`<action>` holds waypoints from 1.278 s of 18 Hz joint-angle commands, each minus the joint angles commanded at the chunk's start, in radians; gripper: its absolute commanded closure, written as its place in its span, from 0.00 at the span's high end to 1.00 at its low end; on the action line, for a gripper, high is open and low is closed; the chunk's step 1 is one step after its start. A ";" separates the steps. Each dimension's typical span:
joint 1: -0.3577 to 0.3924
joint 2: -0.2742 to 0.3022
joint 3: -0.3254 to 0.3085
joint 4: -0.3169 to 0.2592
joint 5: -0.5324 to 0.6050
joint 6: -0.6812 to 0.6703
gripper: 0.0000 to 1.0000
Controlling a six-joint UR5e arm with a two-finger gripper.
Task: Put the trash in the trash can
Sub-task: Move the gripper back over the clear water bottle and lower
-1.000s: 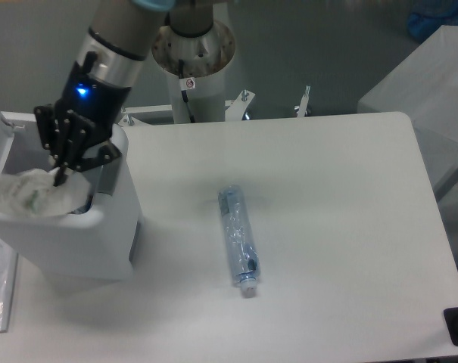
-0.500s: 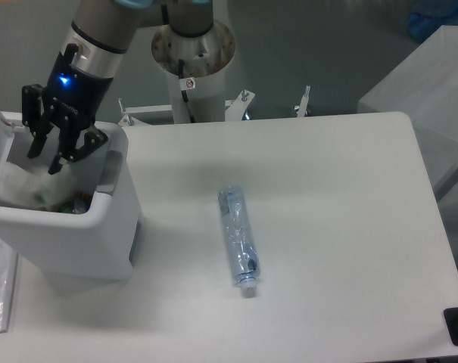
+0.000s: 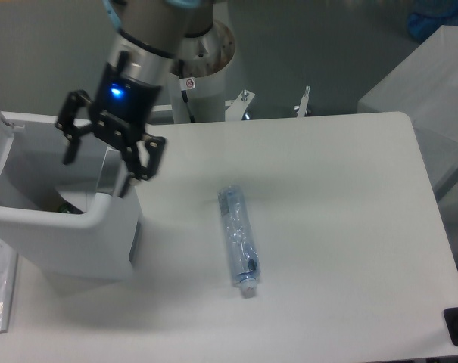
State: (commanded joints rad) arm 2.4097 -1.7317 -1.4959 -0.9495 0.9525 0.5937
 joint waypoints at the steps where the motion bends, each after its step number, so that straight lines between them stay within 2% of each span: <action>1: 0.024 -0.034 0.015 -0.005 0.005 -0.003 1.00; 6: 0.120 -0.129 0.034 -0.006 0.041 0.002 1.00; 10: 0.120 -0.233 0.040 -0.015 0.174 0.002 1.00; 13: 0.109 -0.324 0.084 -0.081 0.313 -0.002 1.00; 15: 0.100 -0.351 0.115 -0.162 0.342 -0.002 1.00; 17: 0.089 -0.370 0.118 -0.222 0.394 0.000 1.00; 20: 0.045 -0.428 0.137 -0.238 0.463 -0.008 1.00; 23: 0.040 -0.466 0.149 -0.238 0.521 -0.011 1.00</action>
State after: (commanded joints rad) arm 2.4498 -2.1981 -1.3469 -1.1873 1.4739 0.5829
